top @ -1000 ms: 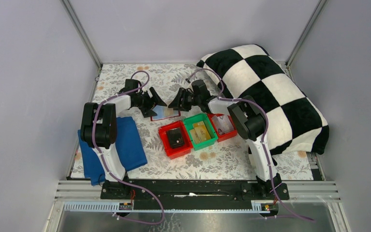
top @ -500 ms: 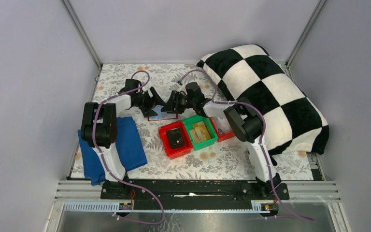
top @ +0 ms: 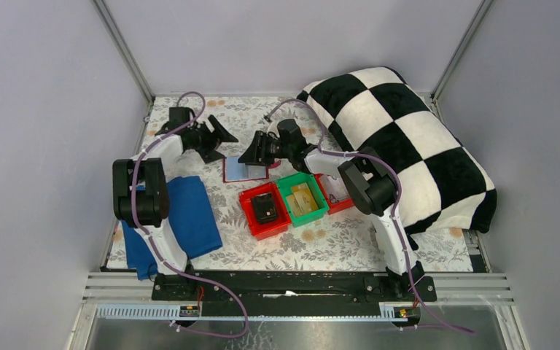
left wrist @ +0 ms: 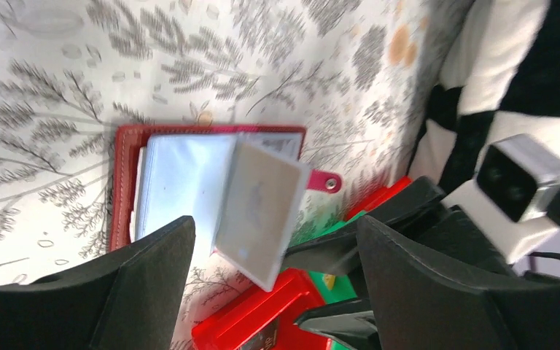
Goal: Take the credit cards out of the card holder
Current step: Remove the credit card from the card holder.
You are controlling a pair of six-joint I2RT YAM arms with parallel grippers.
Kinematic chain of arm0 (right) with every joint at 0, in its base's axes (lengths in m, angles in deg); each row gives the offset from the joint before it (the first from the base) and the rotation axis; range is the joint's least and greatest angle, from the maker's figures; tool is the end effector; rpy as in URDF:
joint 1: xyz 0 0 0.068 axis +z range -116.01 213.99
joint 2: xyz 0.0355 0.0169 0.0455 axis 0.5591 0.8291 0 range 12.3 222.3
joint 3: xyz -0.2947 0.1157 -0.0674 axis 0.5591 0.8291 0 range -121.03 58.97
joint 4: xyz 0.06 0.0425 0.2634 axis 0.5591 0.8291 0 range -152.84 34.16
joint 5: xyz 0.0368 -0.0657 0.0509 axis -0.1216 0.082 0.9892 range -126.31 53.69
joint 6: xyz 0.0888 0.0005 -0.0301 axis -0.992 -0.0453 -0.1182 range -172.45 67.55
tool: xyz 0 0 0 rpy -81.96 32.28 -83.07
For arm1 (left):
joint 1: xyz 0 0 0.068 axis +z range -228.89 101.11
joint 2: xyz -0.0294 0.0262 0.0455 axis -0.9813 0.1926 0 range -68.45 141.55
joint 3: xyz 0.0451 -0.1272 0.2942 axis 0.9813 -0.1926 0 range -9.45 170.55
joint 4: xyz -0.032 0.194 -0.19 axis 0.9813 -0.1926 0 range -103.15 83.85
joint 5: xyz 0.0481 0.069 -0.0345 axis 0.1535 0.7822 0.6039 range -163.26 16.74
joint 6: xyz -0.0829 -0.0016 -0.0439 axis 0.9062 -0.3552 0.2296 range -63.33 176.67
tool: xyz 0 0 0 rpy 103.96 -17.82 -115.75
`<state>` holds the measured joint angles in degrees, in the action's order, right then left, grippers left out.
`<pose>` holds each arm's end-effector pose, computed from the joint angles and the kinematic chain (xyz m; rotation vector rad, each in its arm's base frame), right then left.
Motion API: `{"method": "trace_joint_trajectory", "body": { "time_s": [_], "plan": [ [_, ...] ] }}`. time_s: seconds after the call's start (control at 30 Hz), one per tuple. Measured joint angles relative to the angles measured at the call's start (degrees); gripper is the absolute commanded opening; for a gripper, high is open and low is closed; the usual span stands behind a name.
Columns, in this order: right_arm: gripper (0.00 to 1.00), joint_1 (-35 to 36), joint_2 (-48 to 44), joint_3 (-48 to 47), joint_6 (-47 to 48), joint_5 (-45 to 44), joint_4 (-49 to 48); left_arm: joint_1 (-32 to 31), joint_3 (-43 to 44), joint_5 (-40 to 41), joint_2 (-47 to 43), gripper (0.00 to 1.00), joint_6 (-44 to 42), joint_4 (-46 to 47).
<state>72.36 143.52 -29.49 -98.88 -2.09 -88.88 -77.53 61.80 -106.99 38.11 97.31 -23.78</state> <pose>0.4380 0.4072 0.1790 -0.3279 2.1033 1.5124 0.4433 -0.0365 0.2015 -0.6705 2.4682 -1.0134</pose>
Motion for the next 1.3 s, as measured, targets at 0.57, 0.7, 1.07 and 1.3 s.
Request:
{"method": "trace_joint_trajectory", "body": {
  "time_s": [0.57, 0.7, 1.07, 1.3],
  "plan": [
    [0.57, 2.0, 6.6, -9.8, -0.3, 2.0, 4.2, 6.0, 1.4, -0.7, -3.7, 0.86, -1.8, -3.6],
    [0.57, 2.0, 6.8, -9.3, 0.0, 1.7, 5.7, 6.0, 1.3, -0.9, -3.8, 0.86, -2.3, -3.8],
    [0.58, -1.7, -3.4, 5.9, 1.3, -4.7, 6.1, 1.6, -1.3, -2.6, -3.4, 0.86, -2.7, -3.1],
    [0.59, -3.2, -4.2, 6.9, 3.1, -7.2, 8.0, 0.2, -1.6, -1.6, -0.2, 0.86, -2.2, -2.0]
  ]
}}
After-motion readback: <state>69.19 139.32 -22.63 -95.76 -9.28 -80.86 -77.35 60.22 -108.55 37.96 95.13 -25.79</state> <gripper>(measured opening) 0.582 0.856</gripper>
